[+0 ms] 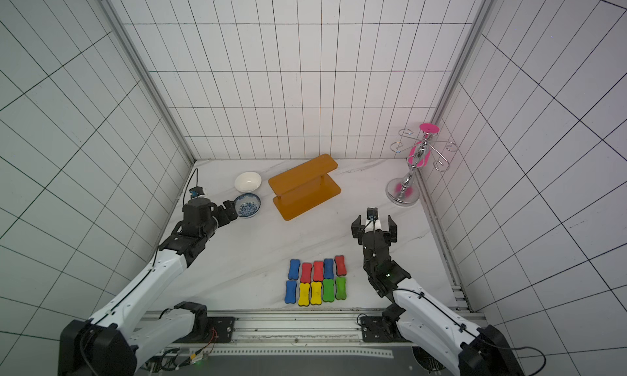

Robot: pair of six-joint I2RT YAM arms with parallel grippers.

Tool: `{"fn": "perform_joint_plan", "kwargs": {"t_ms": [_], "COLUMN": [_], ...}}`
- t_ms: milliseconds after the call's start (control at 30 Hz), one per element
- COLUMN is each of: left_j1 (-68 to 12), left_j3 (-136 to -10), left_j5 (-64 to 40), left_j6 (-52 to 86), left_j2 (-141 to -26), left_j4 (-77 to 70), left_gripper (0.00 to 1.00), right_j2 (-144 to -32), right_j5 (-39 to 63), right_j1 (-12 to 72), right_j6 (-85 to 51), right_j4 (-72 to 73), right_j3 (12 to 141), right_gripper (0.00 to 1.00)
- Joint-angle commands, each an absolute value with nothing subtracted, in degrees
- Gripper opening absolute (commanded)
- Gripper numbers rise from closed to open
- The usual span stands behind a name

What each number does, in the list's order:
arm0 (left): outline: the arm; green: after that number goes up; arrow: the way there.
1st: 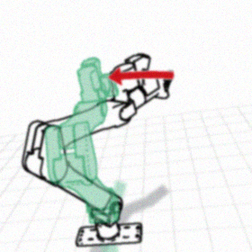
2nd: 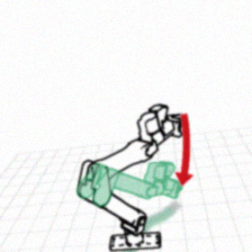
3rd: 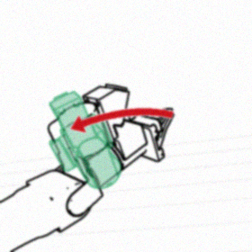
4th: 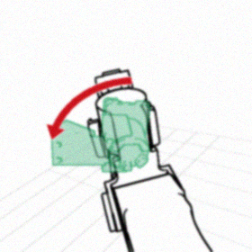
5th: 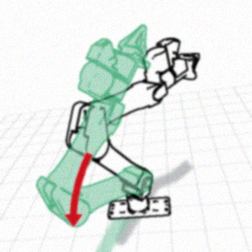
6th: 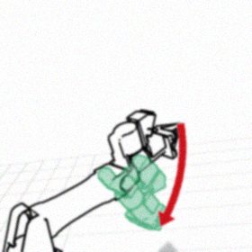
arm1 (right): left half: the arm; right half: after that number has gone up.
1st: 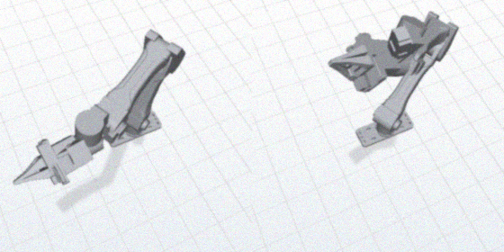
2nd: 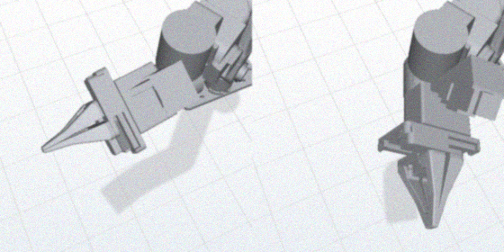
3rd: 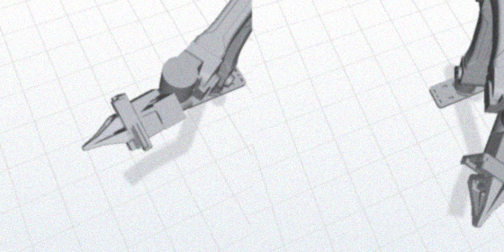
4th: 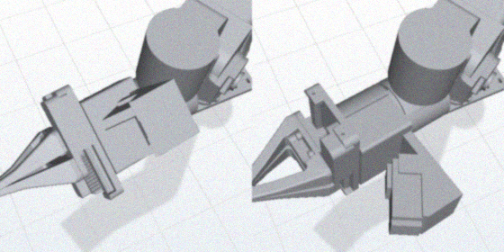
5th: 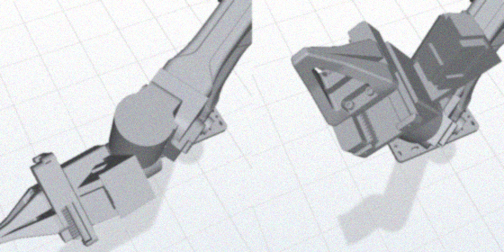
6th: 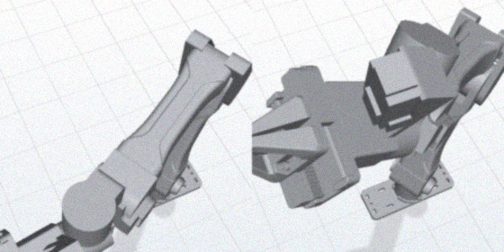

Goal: Remove the whiteboard erasers from the shelf
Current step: Reset both arms

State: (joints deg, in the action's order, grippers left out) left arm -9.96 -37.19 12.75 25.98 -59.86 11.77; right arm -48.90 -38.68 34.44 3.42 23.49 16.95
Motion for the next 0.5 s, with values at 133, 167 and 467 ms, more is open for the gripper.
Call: {"fn": "perform_joint_plan", "kwargs": {"t_ms": [133, 167, 467], "left_j1": [-9.84, -9.73, -4.05], "left_j3": [-27.01, -26.15, -20.74], "left_j5": [16.03, 16.30, 5.79], "left_j6": [6.36, 5.26, 0.28], "left_j2": [-66.55, -68.52, -77.50], "left_j4": [-18.66, -20.54, -41.43], "left_gripper": [0.98, 0.98, 0.98], "right_j2": [-56.57, -58.65, -86.20], "right_j5": [-28.67, -27.77, -27.67], "right_j1": [19.11, 18.32, 13.92], "right_j6": [3.01, 3.15, 7.89], "right_j4": [40.00, 42.37, 71.34], "right_j3": [12.67, 12.04, 12.07], "right_gripper": [0.99, 0.99, 0.99]}}
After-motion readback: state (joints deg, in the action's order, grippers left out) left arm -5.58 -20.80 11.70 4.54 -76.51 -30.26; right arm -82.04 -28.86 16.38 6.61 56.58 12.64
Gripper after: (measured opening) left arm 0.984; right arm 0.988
